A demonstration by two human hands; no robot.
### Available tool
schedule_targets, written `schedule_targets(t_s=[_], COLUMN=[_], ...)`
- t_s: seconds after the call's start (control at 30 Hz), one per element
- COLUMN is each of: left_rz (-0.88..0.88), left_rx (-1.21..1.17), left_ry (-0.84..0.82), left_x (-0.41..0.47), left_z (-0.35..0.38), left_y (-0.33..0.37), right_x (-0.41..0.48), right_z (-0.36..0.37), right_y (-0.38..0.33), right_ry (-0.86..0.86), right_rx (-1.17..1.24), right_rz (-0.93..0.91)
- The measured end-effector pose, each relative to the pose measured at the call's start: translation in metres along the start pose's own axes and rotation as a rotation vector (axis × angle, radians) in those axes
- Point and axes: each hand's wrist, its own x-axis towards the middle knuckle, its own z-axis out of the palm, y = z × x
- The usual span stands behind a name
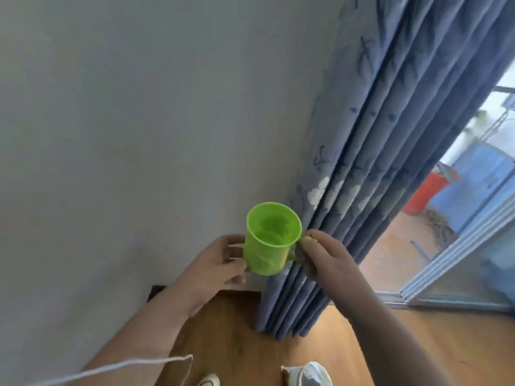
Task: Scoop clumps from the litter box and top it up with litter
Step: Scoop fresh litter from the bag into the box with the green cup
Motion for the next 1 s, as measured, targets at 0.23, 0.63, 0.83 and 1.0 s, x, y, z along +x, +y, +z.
schedule_targets(t_s=[0.23, 0.63, 0.83, 1.0], left_rz=[-0.046, -0.244, -0.415, -0.538], left_rx=[-0.057, 0.014, 0.21, 0.279], left_ry=[0.379, 0.691, 0.605, 0.532], left_x=[-0.113, -0.217, -0.196, -0.162], left_z=[-0.078, -0.189, -0.237, -0.275], left_y=[-0.013, -0.096, -0.205, -0.337], right_x=[-0.007, -0.021, -0.023, -0.025], right_z=[0.111, 0.292, 0.364, 0.426], right_y=[-0.023, 0.019, 0.126, 0.253], right_ry=[-0.355, -0.698, -0.655, -0.65], right_rx=[-0.05, -0.062, -0.149, -0.218], right_rz=[-0.071, 0.05, 0.263, 0.437])
